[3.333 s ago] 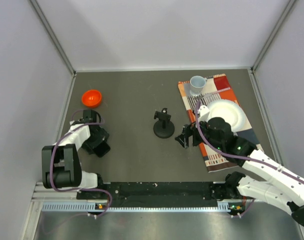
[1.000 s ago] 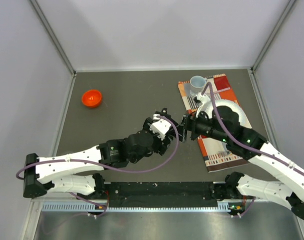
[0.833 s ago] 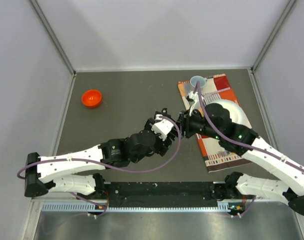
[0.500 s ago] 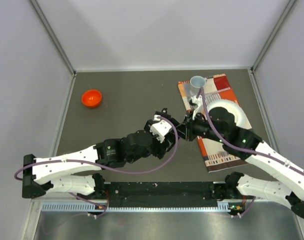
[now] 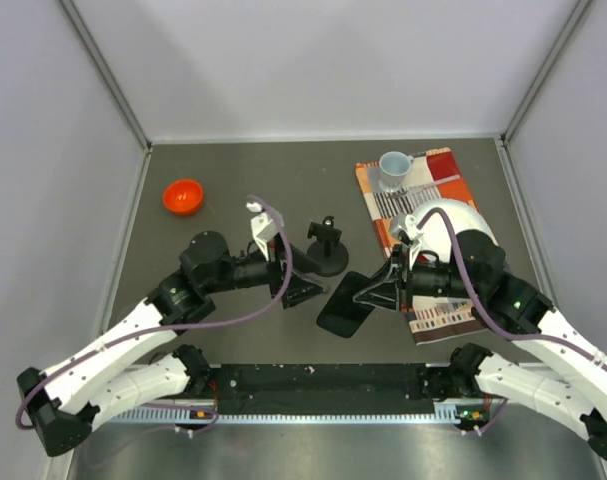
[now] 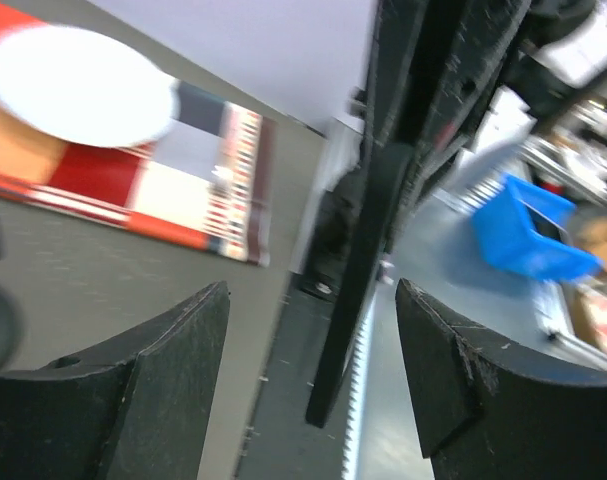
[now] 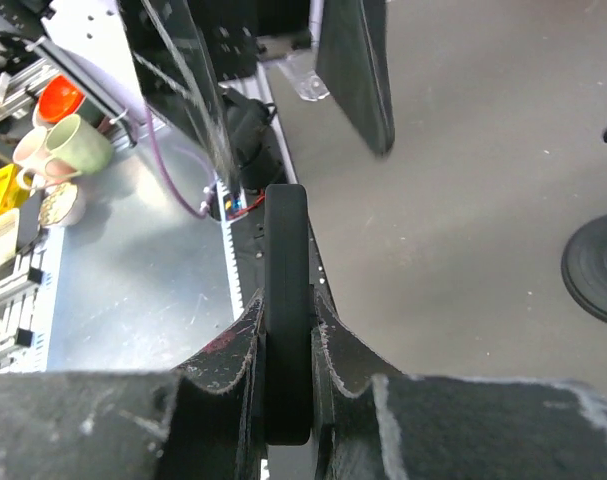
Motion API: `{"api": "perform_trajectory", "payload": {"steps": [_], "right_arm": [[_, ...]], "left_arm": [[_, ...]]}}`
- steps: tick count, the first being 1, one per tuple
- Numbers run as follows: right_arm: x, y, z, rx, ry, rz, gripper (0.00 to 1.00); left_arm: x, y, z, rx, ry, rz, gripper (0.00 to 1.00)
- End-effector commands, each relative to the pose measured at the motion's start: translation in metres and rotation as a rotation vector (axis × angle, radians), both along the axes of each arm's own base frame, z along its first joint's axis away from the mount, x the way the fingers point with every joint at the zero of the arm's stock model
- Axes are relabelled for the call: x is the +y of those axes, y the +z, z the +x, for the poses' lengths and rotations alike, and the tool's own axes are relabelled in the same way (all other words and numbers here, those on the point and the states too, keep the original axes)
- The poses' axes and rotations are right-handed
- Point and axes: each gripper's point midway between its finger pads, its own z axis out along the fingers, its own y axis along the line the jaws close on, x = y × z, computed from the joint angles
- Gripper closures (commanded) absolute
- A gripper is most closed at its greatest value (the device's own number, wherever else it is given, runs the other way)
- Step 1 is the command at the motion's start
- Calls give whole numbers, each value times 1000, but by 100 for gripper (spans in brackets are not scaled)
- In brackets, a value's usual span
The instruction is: Place the phone on the phone stand
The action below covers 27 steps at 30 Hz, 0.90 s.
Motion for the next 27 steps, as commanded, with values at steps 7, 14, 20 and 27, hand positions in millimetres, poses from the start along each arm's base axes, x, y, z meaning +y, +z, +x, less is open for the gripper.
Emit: {"api": "perform_trajectory", "payload": {"steps": [7, 14, 20, 27], "right_arm": [[7, 56, -16, -162, 128, 171, 100], [13, 61, -13, -164, 138, 214, 100], [20, 55, -10, -136, 145, 213, 100], [16, 42, -8, -104, 113, 186, 100]], "left_arm": [[-13, 13, -76, 26, -511, -139, 31], [-24, 3, -75, 73, -513, -106, 39], [-33, -10, -64, 91, -472, -54, 57], [-33, -5, -60, 68, -454, -55, 83]]}}
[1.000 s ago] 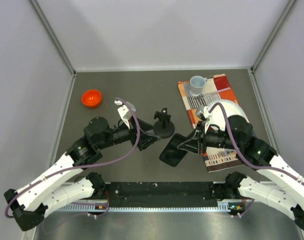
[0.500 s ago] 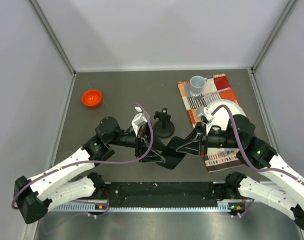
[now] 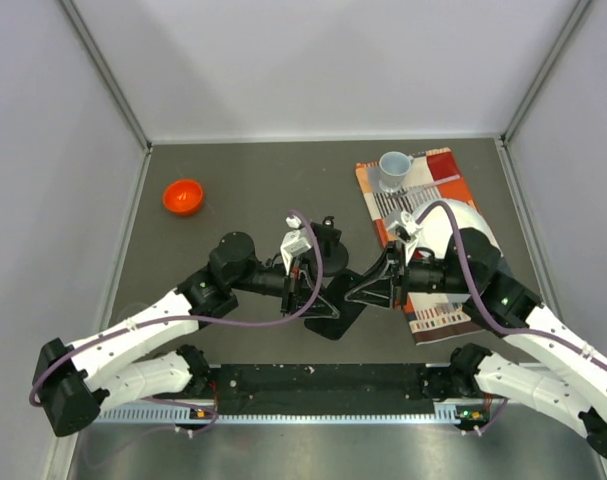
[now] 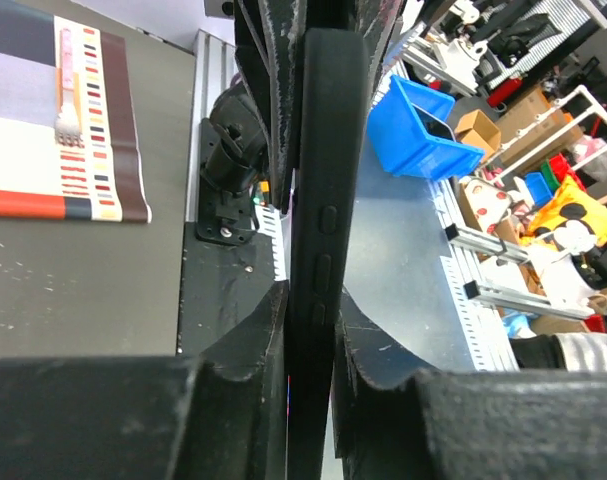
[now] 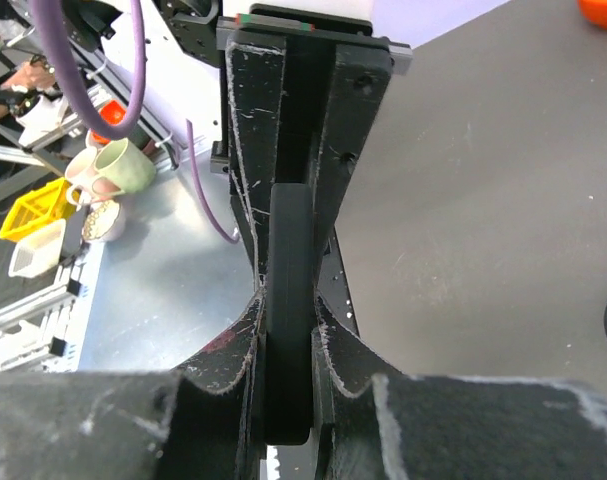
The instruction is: Place the phone on the phone stand
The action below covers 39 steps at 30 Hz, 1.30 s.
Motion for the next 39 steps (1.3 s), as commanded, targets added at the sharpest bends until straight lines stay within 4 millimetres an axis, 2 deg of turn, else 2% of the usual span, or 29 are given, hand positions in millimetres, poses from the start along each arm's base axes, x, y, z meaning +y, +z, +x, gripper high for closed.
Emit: {"api": "perform_trajectory", "payload": {"steps": [1, 3, 5, 6, 7, 8, 9, 10, 12, 15, 19, 22, 27, 28, 32, 39], "right_arm": [[-1, 26, 1, -85, -6, 82, 100], [1, 22, 4, -71, -12, 69, 100], [2, 18, 9, -53, -34, 55, 94], [2, 17, 11, -42, -51, 49, 82], [0, 11, 16, -7, -89, 24, 75], [-1, 14, 18, 0, -107, 20, 68], [-2, 11, 19, 17, -120, 3, 53], [-4, 5, 21, 39, -140, -22, 47], [-7, 7, 21, 37, -151, -30, 36], [-11, 2, 18, 3, -138, -56, 24], [-8, -6, 14, -48, -74, -99, 23], [-4, -2, 13, -38, -45, -101, 23], [1, 13, 8, -36, 7, -80, 26], [2, 17, 0, -37, 54, -69, 26], [5, 27, -8, -36, 120, -53, 31], [9, 23, 3, -26, 67, -54, 40]], "left_arm": [[-1, 30, 1, -67, 3, -65, 87], [-1, 26, 2, -66, 13, -44, 100], [0, 23, 7, -92, 45, -33, 100], [2, 21, 8, -94, 61, -20, 100], [2, 19, 14, -102, 102, -11, 100], [3, 18, 17, -120, 119, -7, 100], [6, 19, 18, -132, 134, -10, 100], [7, 18, 20, -135, 150, -1, 100], [9, 20, 22, -167, 169, -4, 100], [11, 23, 16, -183, 138, -14, 100], [15, 27, 3, -196, 74, -40, 100], [19, 25, -2, -217, 63, -47, 100], [23, 23, -7, -255, 33, -47, 100], [23, 24, -7, -262, 33, -49, 100], [23, 17, -5, -261, 34, -19, 100], [22, 16, -2, -266, 42, -13, 100]]}}
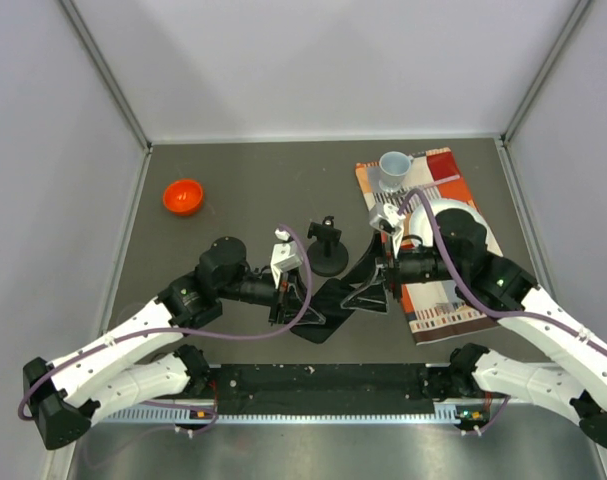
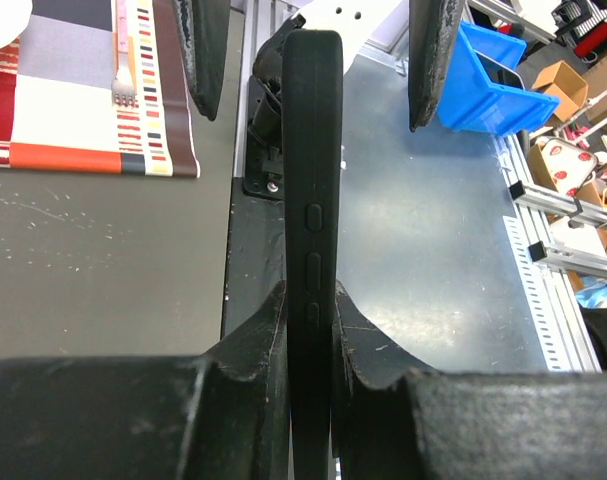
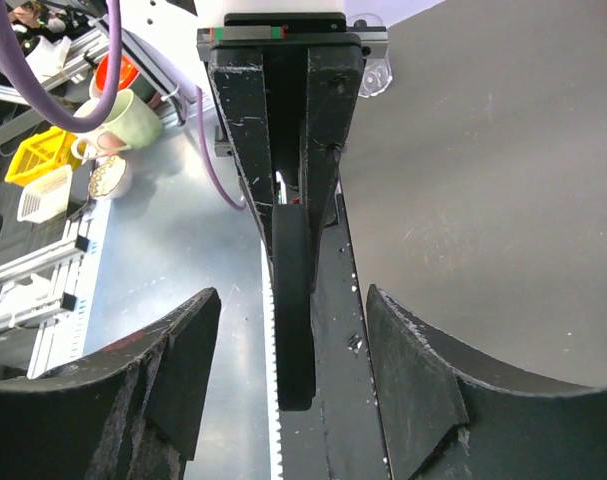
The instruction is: Place the phone on the phone stand
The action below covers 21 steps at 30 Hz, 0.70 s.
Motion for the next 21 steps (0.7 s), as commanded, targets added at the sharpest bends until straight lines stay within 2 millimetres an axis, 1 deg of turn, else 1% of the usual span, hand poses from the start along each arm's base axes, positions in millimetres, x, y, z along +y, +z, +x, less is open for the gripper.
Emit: {"api": "perform_trajectory", "payload": {"steps": [1, 2, 4, 5, 6, 7, 12, 14, 18, 21], "right_arm": [[3, 20, 4, -38, -17, 63, 42], [6, 21, 6, -47, -19, 93, 44], [8, 23, 4, -40, -9, 132, 47], [9, 19, 5, -35, -14, 142, 49], [10, 26, 6, -59, -16, 182, 50], [10, 27, 4, -46, -13, 199, 51], [14, 18, 0, -10, 29, 173, 55], [14, 15, -2, -5, 44, 166, 56], [13, 12, -5, -6, 58, 162, 62], [12, 4, -6, 11, 61, 146, 63]], "left_arm": [[-3, 33, 1, -103, -16, -98, 100], [-3, 34, 1, -107, -11, -104, 100], [-3, 36, 1, -107, -8, -110, 100], [-3, 37, 2, -111, -4, -115, 100], [-2, 37, 2, -111, -1, -116, 100], [-3, 38, 2, -113, -3, -118, 100], [-3, 37, 1, -110, -13, -116, 100], [-3, 38, 1, -111, -15, -117, 100], [-3, 40, 1, -114, -10, -121, 100], [-3, 41, 1, -114, -9, -123, 100]]}}
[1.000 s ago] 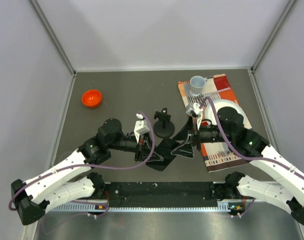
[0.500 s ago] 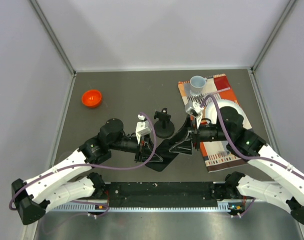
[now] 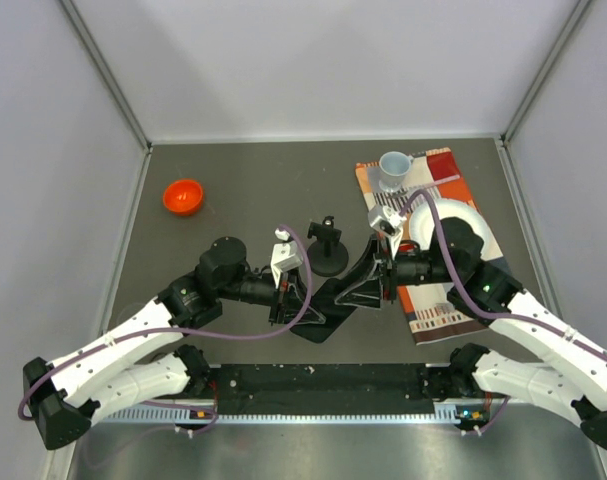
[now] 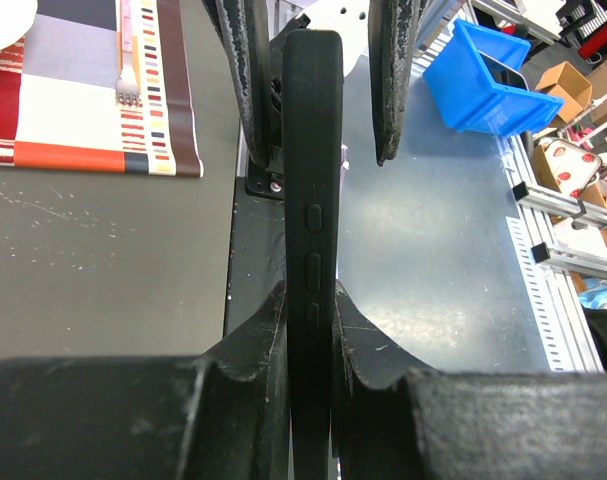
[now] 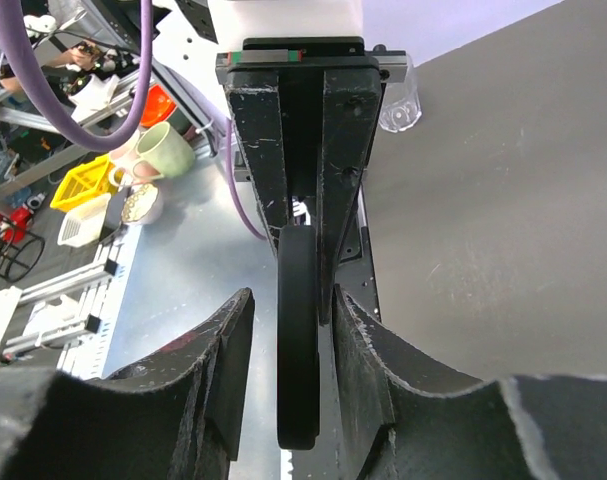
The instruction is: Place the phone on the phone stand
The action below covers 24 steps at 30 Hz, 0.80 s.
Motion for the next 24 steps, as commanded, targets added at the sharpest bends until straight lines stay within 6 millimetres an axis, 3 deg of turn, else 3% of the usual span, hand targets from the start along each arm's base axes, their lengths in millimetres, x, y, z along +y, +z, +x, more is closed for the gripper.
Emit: {"api": "perform_trajectory", "payload": {"steps": [1, 6, 12, 20, 24], "right_arm": [[0, 3, -6, -23, 40, 27, 64], [0, -1, -8, -13, 47, 30, 67], [3, 5, -11, -29, 77, 67, 81], [8, 1, -7, -13, 72, 57, 73], [8, 1, -6, -31, 75, 52, 82]], "left_arm": [[-2, 44, -1, -118, -19, -135, 100], [-5, 44, 0, -110, -26, -130, 100], [-6, 42, 1, -105, -28, -124, 100], [-8, 41, 2, -101, -29, -119, 100], [-9, 42, 5, -116, -14, -118, 100]]}}
